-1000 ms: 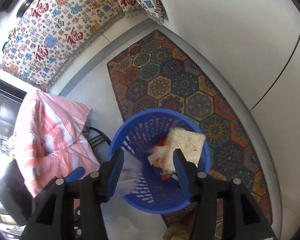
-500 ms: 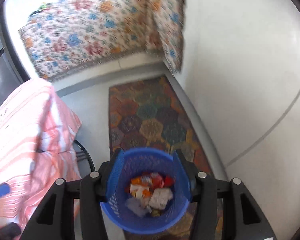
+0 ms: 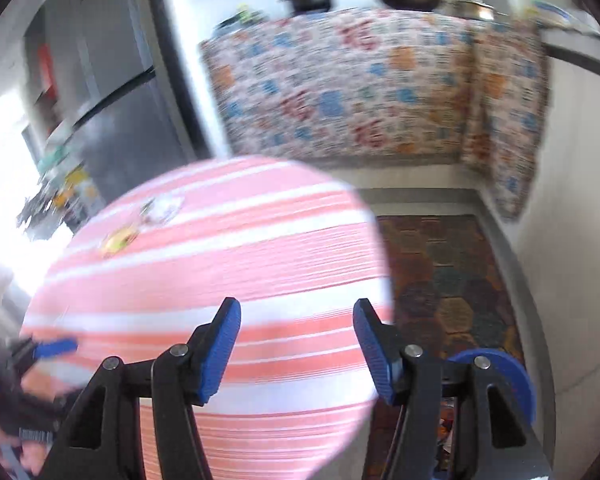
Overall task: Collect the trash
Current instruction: 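Move both tools back over the table toward the last wrappers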
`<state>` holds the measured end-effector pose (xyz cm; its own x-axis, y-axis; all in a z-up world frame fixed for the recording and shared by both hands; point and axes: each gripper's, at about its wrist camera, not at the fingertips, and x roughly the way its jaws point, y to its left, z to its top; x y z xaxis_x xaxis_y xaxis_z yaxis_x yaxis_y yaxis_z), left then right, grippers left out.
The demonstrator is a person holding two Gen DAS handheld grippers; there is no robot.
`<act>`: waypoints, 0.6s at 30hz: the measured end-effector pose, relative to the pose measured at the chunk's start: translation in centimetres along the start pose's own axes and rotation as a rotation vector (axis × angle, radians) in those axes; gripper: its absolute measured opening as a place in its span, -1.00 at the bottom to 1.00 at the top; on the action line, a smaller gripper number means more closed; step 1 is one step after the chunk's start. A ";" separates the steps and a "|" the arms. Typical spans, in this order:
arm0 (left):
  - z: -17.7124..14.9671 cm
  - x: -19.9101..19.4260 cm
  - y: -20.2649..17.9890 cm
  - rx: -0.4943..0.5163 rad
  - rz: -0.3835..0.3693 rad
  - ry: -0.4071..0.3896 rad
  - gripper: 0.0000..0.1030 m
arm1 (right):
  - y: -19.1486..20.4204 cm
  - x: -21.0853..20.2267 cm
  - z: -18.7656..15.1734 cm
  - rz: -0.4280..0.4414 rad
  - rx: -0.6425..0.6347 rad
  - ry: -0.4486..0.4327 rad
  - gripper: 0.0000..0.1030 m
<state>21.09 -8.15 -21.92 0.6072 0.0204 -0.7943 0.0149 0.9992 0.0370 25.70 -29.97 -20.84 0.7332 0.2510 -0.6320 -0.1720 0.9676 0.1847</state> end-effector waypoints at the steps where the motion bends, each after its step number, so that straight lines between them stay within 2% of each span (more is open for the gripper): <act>1: 0.0 0.5 1.1 -0.009 0.015 0.008 0.83 | 1.6 0.7 -0.4 0.016 -0.035 0.021 0.16; 6: 0.6 1.2 4.9 0.002 0.069 -0.002 0.84 | 6.6 4.7 -1.5 0.060 -0.141 0.124 0.16; 9: 0.8 1.5 6.0 0.015 0.068 0.006 0.99 | 8.4 6.5 -1.6 0.058 -0.177 0.165 0.16; 12: 1.6 1.9 7.1 0.032 0.054 0.008 0.99 | 9.8 7.7 -2.0 0.061 -0.181 0.190 0.19; 13: 1.8 2.1 7.5 0.038 0.050 0.010 0.99 | 10.0 7.8 -2.0 0.059 -0.183 0.184 0.26; 18: 4.0 3.6 9.5 0.056 0.031 0.015 0.99 | 11.1 8.3 -2.4 0.043 -0.226 0.180 0.32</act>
<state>26.57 1.24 -22.00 0.5960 0.0527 -0.8013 0.0407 0.9946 0.0957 28.28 -17.05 -25.83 0.5971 0.2731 -0.7543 -0.3573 0.9324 0.0547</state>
